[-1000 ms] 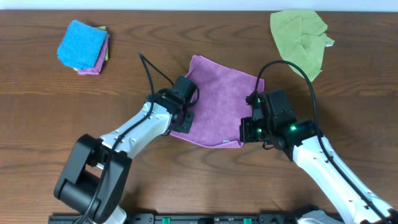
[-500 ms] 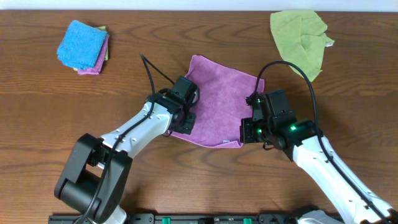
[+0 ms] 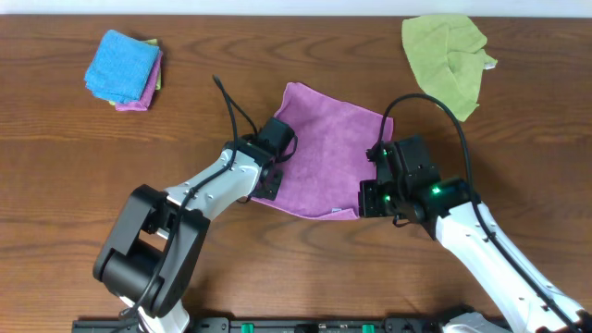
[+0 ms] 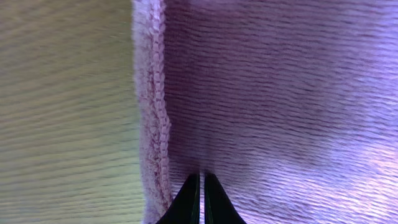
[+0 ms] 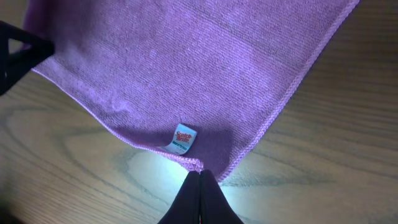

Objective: Fold the cloth
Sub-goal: 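Grasp the cloth's near left and near right corners with both grippers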

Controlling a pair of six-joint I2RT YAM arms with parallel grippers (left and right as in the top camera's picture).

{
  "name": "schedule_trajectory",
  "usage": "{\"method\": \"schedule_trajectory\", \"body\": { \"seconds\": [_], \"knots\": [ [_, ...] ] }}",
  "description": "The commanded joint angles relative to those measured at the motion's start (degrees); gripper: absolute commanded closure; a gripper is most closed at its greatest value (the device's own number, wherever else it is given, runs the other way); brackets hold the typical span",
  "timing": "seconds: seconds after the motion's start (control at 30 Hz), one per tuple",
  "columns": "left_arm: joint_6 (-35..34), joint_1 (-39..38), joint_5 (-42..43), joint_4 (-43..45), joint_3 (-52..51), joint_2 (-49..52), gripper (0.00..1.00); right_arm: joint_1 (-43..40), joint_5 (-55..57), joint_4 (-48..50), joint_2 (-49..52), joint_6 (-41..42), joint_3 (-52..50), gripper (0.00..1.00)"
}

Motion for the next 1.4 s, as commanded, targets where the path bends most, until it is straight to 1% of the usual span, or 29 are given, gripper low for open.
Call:
{"method": "schedule_trajectory", "body": {
  "seconds": [0.0,0.23,0.47,0.8,0.9,1.03,1.2,1.37],
  "knots": [
    [0.0,0.1,-4.4,-0.4,0.5,0.2,0.94,0.4,-0.2,-0.2,-0.3,-1.2,-0.1,0.99],
    [-0.1,0.1,-4.9,-0.3,0.5,0.2,0.94,0.4,-0.2,-0.1,-0.3,-1.8,-0.1,0.99],
    [0.0,0.1,-12.0,0.5,0.5,0.2,0.94,0.4,-0.2,0.0,-0.3,-1.8,-0.1,0.99],
    [-0.2,0.1,-11.4,0.9,0.5,0.2,0.94,0.6,-0.5,0.0,-0.3,-1.8,-0.2,0.99],
    [-0.3,0.1,-10.2,1.0,0.5,0.2,0.94,1.6,-0.5,2.6,0.3,-1.8,-0.7,0.98],
    [-0.7,0.1,-9.9,1.0,0.5,0.2,0.94,2.6,-0.5,5.2,3.1,-1.8,-0.9,0.98],
    [-0.7,0.1,-9.9,1.0,0.5,0.2,0.94,2.8,-0.3,5.9,9.9,-1.8,-0.9,0.99],
    [-0.7,0.1,-9.9,1.0,0.5,0.2,0.94,2.8,-0.2,8.5,13.7,-1.8,-0.9,0.99]
  ]
}}
